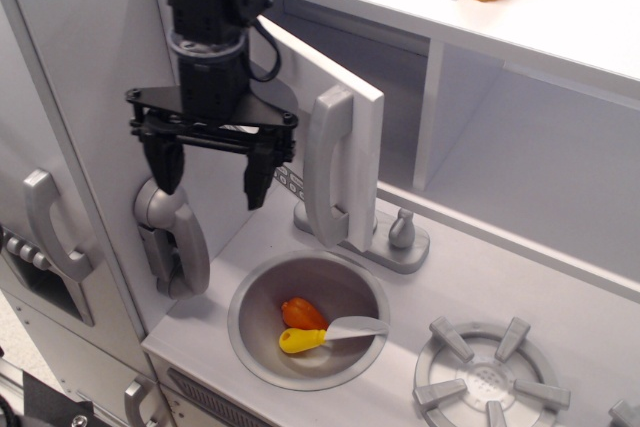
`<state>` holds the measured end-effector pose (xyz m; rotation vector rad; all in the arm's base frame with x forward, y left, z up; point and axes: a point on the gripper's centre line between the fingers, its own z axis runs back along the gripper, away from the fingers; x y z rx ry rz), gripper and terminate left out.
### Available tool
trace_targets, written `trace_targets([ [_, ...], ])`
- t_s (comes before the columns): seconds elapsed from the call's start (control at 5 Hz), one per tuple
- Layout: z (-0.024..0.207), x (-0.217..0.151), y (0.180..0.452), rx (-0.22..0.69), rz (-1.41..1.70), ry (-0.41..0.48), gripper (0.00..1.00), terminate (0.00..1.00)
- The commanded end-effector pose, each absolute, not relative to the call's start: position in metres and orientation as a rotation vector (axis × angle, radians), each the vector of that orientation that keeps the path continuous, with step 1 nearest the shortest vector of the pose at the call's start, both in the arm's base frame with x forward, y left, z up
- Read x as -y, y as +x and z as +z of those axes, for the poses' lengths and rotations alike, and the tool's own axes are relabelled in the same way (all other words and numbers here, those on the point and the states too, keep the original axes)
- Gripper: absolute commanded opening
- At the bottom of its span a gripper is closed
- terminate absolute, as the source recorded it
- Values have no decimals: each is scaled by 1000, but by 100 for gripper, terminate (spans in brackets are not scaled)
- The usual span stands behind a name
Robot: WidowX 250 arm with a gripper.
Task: Close microwave
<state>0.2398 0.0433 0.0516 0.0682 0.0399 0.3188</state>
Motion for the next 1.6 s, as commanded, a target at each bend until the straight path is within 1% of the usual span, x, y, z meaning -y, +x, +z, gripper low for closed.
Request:
trace_targets([
  [0.0,83,-29,259,48,316,13,100,0],
  [0.4,90,-18,275,78,346,-14,100,0],
  [0.6,92,-15,277,87,347,-28,100,0],
  [1.0,91,-12,284,107,372,-25,100,0],
  [1.2,86,-11,291,123,392,-19,100,0],
  [1.4,88,-10,293,129,400,-24,100,0],
])
